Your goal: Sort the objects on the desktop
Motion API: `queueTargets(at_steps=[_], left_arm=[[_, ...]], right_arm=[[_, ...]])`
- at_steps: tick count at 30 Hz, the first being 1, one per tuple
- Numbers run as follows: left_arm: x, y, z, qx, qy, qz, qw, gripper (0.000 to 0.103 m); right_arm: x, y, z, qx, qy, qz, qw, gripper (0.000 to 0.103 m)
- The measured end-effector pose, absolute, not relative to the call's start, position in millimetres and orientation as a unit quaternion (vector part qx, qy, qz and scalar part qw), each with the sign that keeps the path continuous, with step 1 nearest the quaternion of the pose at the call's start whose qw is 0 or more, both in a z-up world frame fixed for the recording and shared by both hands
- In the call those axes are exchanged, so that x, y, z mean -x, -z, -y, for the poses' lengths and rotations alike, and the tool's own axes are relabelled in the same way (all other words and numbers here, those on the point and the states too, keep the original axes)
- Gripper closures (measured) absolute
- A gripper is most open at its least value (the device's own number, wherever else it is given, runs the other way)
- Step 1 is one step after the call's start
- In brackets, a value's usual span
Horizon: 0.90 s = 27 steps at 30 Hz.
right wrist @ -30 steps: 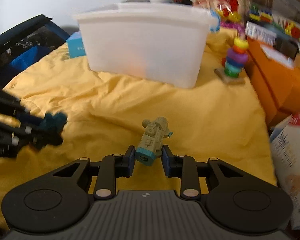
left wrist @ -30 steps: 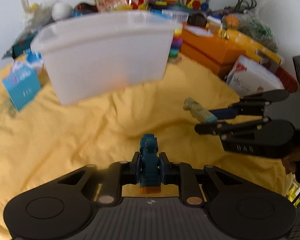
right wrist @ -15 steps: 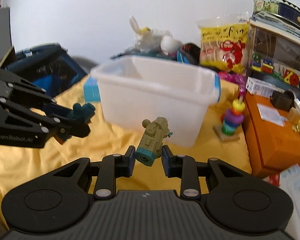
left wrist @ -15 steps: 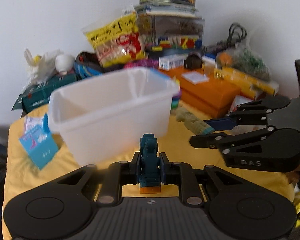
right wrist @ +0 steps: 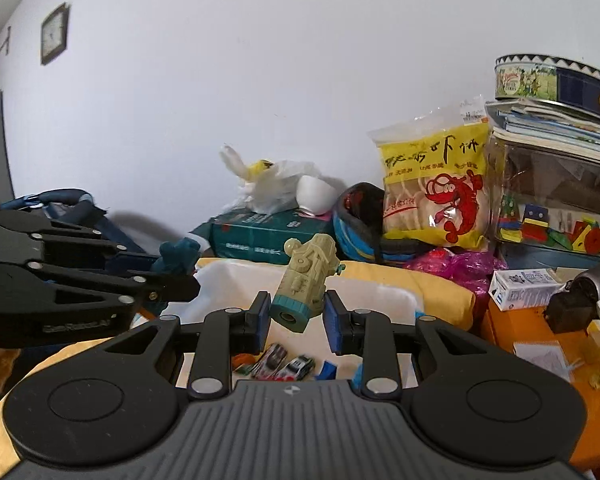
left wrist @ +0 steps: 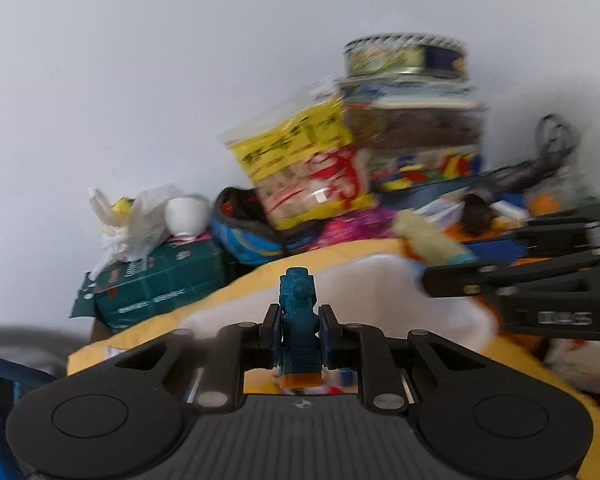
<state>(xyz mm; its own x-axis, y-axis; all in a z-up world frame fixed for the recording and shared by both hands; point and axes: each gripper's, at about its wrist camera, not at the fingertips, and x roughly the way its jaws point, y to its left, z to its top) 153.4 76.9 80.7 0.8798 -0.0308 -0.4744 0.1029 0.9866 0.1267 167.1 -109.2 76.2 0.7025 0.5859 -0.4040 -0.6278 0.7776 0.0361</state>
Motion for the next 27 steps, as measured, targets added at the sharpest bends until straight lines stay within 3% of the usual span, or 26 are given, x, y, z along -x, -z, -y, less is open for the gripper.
queueTargets(at_steps=[5,7,9,10,11,13,14,16,18,22,27], left_arm=[[-194.1,-37.5,-90.9,-0.043,0.017,-0.307,0.951,0.08],[-195.8,-25.1,-92.8,-0.028,0.014,-0.326,0.945,0.071],[-191.1,-22.7,-92.0,-0.018,0.011,-0.326,0.945,0.051],[-187.0,-24.5,-92.5,-0.017,0.005,-0.32,0.947,0.047],[-182.9,-27.9,-91.5,-0.016,0.0,-0.312,0.95,0.042],[-174.9,-39.4,-89.0,-0.018,-0.009,-0.296,0.955,0.041],[-170.2,-47.0,-86.3,-0.023,-0.015,-0.287,0.958,0.041],[-160.6,-64.4,-80.5,-0.036,-0.029,-0.257,0.965,0.032],[-149.7,-80.3,-73.0,-0.05,-0.046,-0.227,0.972,0.016],[-144.2,-100.9,-60.9,-0.103,-0.063,-0.197,0.973,0.015],[-155.3,-107.5,-48.8,-0.148,-0.077,-0.244,0.955,0.015]], right_arm=[[-195.5,-49.8,88.4,0.077,-0.302,-0.247,0.917,0.071],[-202.1,-33.4,82.9,0.09,-0.292,-0.278,0.911,0.068],[-203.8,-23.5,82.3,0.096,-0.284,-0.301,0.905,0.062],[-202.3,-22.9,84.6,0.093,-0.283,-0.302,0.906,0.06],[-199.8,-24.9,87.3,0.092,-0.284,-0.298,0.907,0.057],[-194.9,-31.1,92.6,0.098,-0.278,-0.289,0.911,0.038],[-192.8,-34.9,95.1,0.101,-0.275,-0.285,0.913,0.036],[-192.6,-43.8,100.3,0.105,-0.273,-0.284,0.913,0.023],[-193.1,-54.0,103.4,0.112,-0.27,-0.286,0.913,0.012],[-198.9,-69.7,102.4,0.136,-0.266,-0.29,0.909,0.0],[-212.2,-76.8,95.3,0.151,-0.264,-0.319,0.897,0.0]])
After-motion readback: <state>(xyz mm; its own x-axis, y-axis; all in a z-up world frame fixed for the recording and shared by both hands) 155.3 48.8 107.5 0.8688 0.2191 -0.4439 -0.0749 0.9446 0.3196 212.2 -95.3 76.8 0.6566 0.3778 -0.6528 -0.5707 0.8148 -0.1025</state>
